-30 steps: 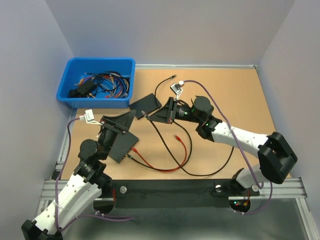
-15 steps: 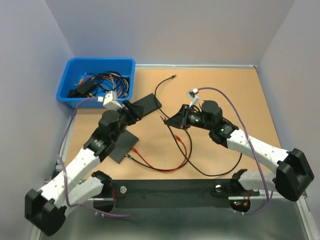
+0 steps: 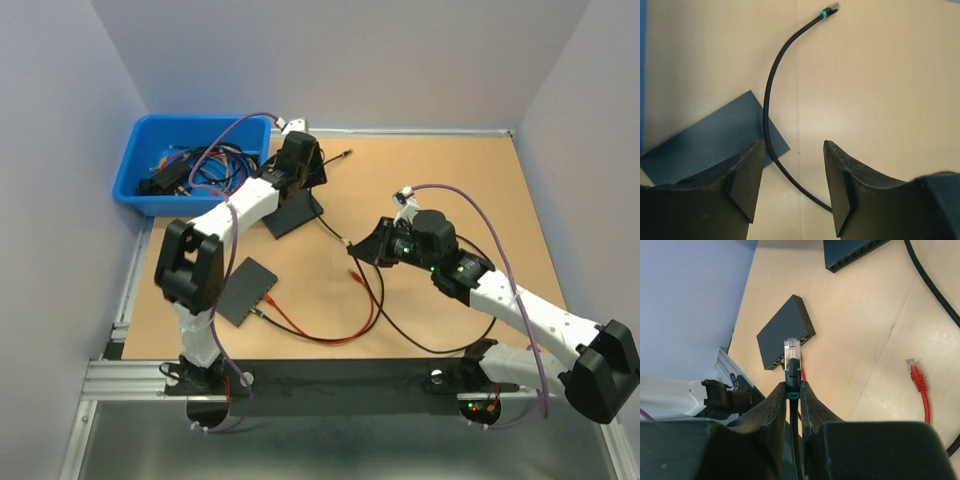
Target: Insert the plug into the switch port
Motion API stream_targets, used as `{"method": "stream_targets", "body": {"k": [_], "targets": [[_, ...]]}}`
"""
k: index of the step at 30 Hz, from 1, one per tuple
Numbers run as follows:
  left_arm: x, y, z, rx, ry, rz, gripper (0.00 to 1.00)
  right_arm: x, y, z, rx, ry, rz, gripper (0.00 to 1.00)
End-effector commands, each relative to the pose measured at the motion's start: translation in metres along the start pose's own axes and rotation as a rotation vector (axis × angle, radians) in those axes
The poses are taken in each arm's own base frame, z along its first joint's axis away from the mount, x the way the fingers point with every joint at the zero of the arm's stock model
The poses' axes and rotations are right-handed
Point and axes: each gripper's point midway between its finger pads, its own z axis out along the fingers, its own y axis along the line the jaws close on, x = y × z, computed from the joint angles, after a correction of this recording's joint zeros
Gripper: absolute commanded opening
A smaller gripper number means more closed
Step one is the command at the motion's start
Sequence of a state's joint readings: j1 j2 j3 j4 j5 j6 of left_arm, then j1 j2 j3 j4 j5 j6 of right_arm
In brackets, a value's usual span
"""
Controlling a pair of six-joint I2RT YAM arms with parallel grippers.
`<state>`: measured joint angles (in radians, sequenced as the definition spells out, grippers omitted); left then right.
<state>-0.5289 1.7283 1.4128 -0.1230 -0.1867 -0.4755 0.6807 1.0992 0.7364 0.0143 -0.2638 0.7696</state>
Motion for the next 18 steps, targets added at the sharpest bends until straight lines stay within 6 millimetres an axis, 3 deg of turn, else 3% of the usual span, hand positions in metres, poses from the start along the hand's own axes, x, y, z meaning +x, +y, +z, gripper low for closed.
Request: {"method": "stream_targets", "body": {"k": [1, 8, 9, 18], "targets": [[0.005, 0.027, 0.030, -0.129, 0.099, 0.052, 0.62, -0.017, 0.006, -0.012, 0.019, -0.056, -0.031, 0.00], [-0.008, 0.069, 0.062, -0.208, 0.124, -0.052, 0.62, -0.009, 0.004, -0.024, 0.019, -0.054, -0.022, 0.00], [0.003, 0.076, 0.069, -0.225, 0.158, -0.056, 0.62, -0.009, 0.004, -0.026, 0.015, -0.055, -0.021, 0.00], [0.031, 0.107, 0.097, -0.267, 0.235, -0.124, 0.62, -0.002, 0.000, -0.027, 0.017, -0.040, -0.021, 0.01]]}}
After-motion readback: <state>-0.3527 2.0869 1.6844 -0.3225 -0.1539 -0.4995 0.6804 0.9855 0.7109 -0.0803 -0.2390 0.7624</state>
